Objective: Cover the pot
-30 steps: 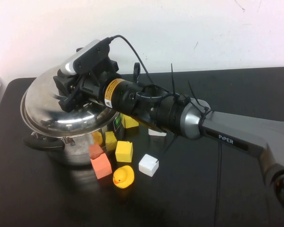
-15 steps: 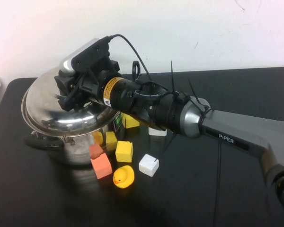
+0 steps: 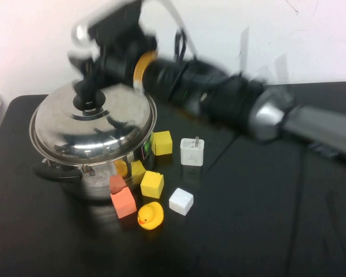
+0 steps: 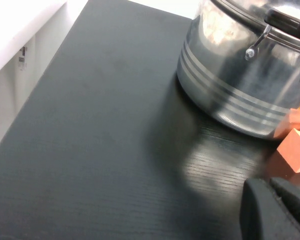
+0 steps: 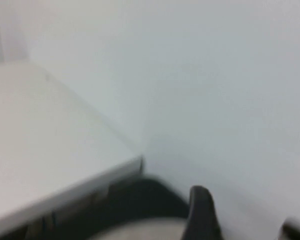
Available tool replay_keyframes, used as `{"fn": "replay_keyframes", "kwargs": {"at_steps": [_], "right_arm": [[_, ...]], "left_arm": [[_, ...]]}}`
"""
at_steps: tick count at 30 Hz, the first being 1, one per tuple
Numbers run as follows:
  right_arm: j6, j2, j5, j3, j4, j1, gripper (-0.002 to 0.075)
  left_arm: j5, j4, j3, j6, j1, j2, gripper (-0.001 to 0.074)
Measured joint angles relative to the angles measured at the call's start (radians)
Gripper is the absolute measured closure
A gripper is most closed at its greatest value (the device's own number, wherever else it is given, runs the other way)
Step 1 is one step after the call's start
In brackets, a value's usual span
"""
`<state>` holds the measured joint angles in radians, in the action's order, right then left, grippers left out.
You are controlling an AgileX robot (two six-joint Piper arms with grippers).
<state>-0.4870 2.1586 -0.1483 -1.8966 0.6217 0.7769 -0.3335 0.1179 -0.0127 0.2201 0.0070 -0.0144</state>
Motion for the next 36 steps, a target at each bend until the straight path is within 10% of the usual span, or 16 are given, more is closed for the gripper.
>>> {"fn": "replay_keyframes", "kwargs": {"at_steps": [7,16,25,36], "right_arm": [[0.0,-0.222,0.028,0.0,0.047,0.0,0.0299],[0.081,-0.55,0.537,0.005,0.051,0.0,0.0693],[0.227,-0.922,0.766,0.397,0.042,0.0,0.0726],[-0.045,-1.438,0.61,1.102,0.017,0.0,0.0727]], "left_arm": [[0.0,0.0,0.0,0.0,0.0,0.0,0.0737],[0.0,0.0,0.0,0.001,0.0,0.0,0.0737],[0.0,0.0,0.0,0.001,0.0,0.0,0.0737],[0.0,0.0,0.0,0.001,0.0,0.0,0.0738]]}}
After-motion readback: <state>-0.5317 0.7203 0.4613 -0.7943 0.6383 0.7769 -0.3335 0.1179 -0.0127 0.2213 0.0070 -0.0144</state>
